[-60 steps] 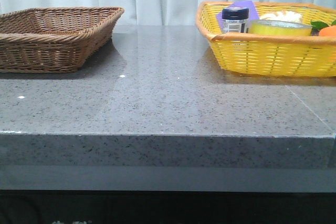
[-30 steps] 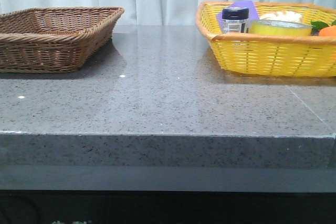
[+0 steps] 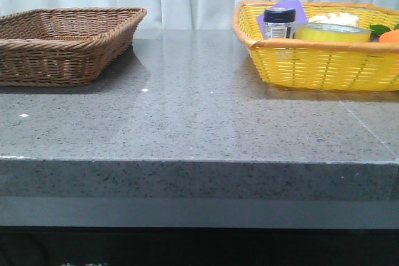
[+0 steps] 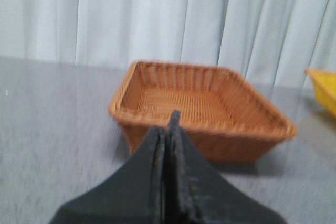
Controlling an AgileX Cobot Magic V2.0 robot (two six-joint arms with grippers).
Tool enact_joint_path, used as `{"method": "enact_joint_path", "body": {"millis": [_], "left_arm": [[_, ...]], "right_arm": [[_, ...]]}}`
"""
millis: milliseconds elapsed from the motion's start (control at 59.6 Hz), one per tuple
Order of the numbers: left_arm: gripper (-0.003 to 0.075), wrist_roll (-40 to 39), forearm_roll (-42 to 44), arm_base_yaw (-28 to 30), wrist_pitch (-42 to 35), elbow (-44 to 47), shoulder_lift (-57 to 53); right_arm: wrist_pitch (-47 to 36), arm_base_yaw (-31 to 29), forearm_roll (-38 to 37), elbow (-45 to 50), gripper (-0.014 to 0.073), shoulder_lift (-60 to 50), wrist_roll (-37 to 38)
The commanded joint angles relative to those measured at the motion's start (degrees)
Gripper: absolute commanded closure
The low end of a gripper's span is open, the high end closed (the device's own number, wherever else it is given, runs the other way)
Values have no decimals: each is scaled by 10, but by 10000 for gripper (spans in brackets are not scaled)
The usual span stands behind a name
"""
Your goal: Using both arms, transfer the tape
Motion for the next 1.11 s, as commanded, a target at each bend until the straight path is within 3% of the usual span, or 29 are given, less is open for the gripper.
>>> {"method": "enact_joint_path", "body": {"millis": [0, 151, 436, 503, 587, 687, 754, 855, 1090], "left_arm": [[740, -5, -4, -1, 5, -82, 29], [740, -5, -4, -1, 89, -181, 130], [737, -5, -4, -1, 40, -219, 238], [685, -5, -4, -1, 35, -219, 239], [505, -5, -4, -1, 35, -219, 239], [230, -5, -4, -1, 36, -219, 239], [111, -5, -4, -1, 36, -219, 239], [94, -5, -4, -1, 37, -219, 239], [104, -5, -4, -1, 37, -219, 239]], "right_arm": [[4, -2, 15, -75, 682, 23, 1], [53, -2, 31, -166, 682, 117, 1], [54, -2, 59, -229, 682, 241, 1], [54, -2, 59, -228, 677, 243, 1], [55, -2, 59, -228, 577, 242, 1], [55, -2, 59, -228, 314, 242, 1], [53, -2, 59, -228, 124, 243, 1], [53, -2, 59, -228, 1, 245, 1], [33, -2, 76, -238, 3, 285, 1]]}}
